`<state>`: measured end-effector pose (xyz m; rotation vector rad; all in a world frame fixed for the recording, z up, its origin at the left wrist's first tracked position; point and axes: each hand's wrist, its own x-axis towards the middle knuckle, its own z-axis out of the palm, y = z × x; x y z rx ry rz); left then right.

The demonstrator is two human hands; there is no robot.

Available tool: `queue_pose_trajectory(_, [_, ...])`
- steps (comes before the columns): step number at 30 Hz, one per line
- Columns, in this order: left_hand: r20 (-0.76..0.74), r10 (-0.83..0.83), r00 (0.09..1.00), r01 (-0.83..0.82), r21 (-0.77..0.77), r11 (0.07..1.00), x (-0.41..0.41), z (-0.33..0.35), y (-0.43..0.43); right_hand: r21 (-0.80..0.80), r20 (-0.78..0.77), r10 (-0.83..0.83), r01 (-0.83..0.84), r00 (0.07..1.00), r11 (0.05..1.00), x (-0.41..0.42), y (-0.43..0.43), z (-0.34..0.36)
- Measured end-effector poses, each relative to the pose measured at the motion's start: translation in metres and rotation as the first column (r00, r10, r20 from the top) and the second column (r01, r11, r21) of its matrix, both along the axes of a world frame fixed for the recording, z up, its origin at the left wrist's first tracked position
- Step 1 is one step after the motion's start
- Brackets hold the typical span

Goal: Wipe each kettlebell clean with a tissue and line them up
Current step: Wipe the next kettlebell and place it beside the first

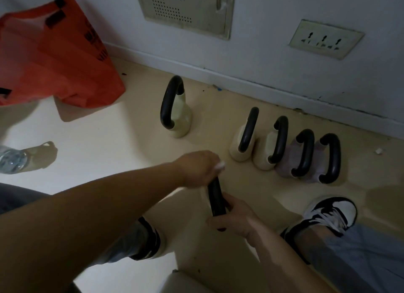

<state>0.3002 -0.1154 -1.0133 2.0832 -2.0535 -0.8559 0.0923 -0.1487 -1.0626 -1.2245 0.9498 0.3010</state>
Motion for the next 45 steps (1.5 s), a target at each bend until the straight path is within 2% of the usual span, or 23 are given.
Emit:
queue_pose_trajectory(2, [-0.063, 0.376, 0.925, -0.368, 0.101, 0.924, -0.002, -0.012, -0.015, 0.004, -0.001, -0.023, 0.023, 1.000, 1.000, -0.002, -0.001, -0.007])
queue_pose_trajectory(4, [-0.019, 0.401, 0.916, -0.401, 0.019, 0.916, -0.020, -0.018, -0.007, 0.011, 0.004, -0.005, 0.005, 1.000, 1.000, -0.002, 0.000, -0.009])
queue_pose_trajectory(7, [-0.030, -0.028, 0.999, 0.017, -0.316, 0.948, -0.054, -0.011, 0.034, 0.054, -0.004, -0.053, 0.053, 0.999, 0.997, -0.002, 0.000, -0.008])
queue_pose_trajectory(9, [-0.091, -0.212, 0.973, 0.180, -0.278, 0.944, -0.068, -0.005, 0.053, 0.169, -0.011, -0.141, 0.140, 0.990, 0.976, 0.003, -0.003, -0.005])
queue_pose_trajectory(11, [-0.037, -0.283, 0.958, 0.268, -0.225, 0.937, -0.057, -0.007, 0.043, 0.241, -0.009, -0.120, 0.119, 0.993, 0.963, 0.002, -0.005, 0.002])
queue_pose_trajectory(13, [0.044, -0.108, 0.993, 0.113, -0.127, 0.986, -0.042, -0.008, 0.018, 0.267, 0.028, -0.116, 0.105, 0.993, 0.958, -0.001, -0.005, -0.007])
queue_pose_trajectory(14, [0.021, 0.087, 0.996, -0.086, -0.038, 0.996, -0.032, -0.005, 0.006, 0.174, 0.011, -0.030, 0.028, 0.999, 0.984, -0.003, -0.003, -0.011])
queue_pose_trajectory(15, [-0.039, 0.333, 0.942, -0.331, 0.042, 0.943, -0.026, -0.006, -0.003, 0.082, 0.010, 0.020, -0.020, 1.000, 0.996, -0.006, 0.000, -0.017])
queue_pose_trajectory(17, [-0.149, 0.618, 0.772, -0.600, 0.147, 0.786, -0.034, -0.010, -0.001, 0.063, 0.000, -0.013, 0.013, 1.000, 0.998, -0.006, 0.002, -0.015])
queue_pose_trajectory(19, [-0.269, 0.681, 0.681, -0.688, 0.084, 0.721, -0.072, -0.004, 0.020, 0.071, -0.009, -0.025, 0.025, 1.000, 0.997, -0.006, 0.003, -0.016])
queue_pose_trajectory(21, [-0.459, 0.725, 0.513, -0.783, 0.095, 0.615, -0.118, 0.004, 0.044, 0.061, -0.017, -0.024, 0.025, 1.000, 0.998, -0.004, 0.000, -0.002])
queue_pose_trajectory(23, [-0.582, 0.768, 0.266, -0.853, 0.230, 0.469, -0.147, 0.008, 0.058, 0.202, 0.018, -0.076, 0.071, 0.997, 0.977, -0.004, -0.003, 0.009])
queue_pose_trajectory(24, [-0.602, 0.795, 0.073, -0.867, 0.356, 0.349, -0.151, 0.007, 0.060, 0.305, 0.054, -0.157, 0.134, 0.986, 0.943, -0.007, -0.004, 0.014])
queue_pose_trajectory(26, [-0.550, 0.791, -0.270, -0.770, 0.616, 0.165, -0.145, 0.010, 0.061, 0.435, 0.046, -0.357, 0.303, 0.933, 0.848, -0.013, -0.007, 0.012])
queue_pose_trajectory(28, [-0.487, 0.768, -0.417, -0.658, 0.744, 0.116, -0.134, 0.020, 0.060, 0.436, 0.008, -0.378, 0.337, 0.926, 0.834, -0.014, -0.007, 0.007])
queue_pose_trajectory(31, [-0.375, 0.658, -0.653, -0.480, 0.877, 0.025, -0.108, 0.026, 0.035, 0.330, -0.021, -0.280, 0.271, 0.960, 0.904, -0.007, -0.004, 0.007])
queue_pose_trajectory(33, [-0.293, 0.398, -0.870, -0.334, 0.942, -0.037, -0.073, 0.024, 0.010, 0.308, -0.056, -0.278, 0.281, 0.959, 0.909, -0.001, -0.005, 0.013])
queue_pose_trajectory(34, [-0.291, 0.310, -0.905, -0.327, 0.942, -0.071, -0.059, 0.025, -0.001, 0.294, -0.069, -0.283, 0.291, 0.956, 0.910, 0.001, -0.004, 0.016])
queue_pose_trajectory(36, [-0.364, 0.396, -0.843, -0.418, 0.907, -0.057, -0.056, 0.024, 0.001, 0.257, -0.093, -0.275, 0.290, 0.957, 0.922, 0.004, -0.002, 0.021])
queue_pose_trajectory(39, [-0.467, 0.705, -0.533, -0.579, 0.809, 0.098, -0.116, 0.031, 0.046, 0.183, -0.091, -0.221, 0.234, 0.971, 0.955, 0.006, -0.001, 0.023])
queue_pose_trajectory(41, [-0.513, 0.760, -0.398, -0.703, 0.703, 0.106, -0.156, 0.040, 0.073, 0.109, -0.088, -0.159, 0.168, 0.983, 0.980, 0.008, -0.003, 0.027])
queue_pose_trajectory(43, [-0.530, 0.752, -0.392, -0.744, 0.664, 0.080, -0.170, 0.042, 0.080, 0.042, -0.086, -0.118, 0.122, 0.989, 0.992, 0.011, -0.003, 0.028])
queue_pose_trajectory(45, [-0.489, 0.718, -0.495, -0.710, 0.704, -0.010, -0.165, 0.038, 0.073, -0.023, -0.083, -0.098, 0.096, 0.992, 0.995, 0.013, 0.000, 0.027])
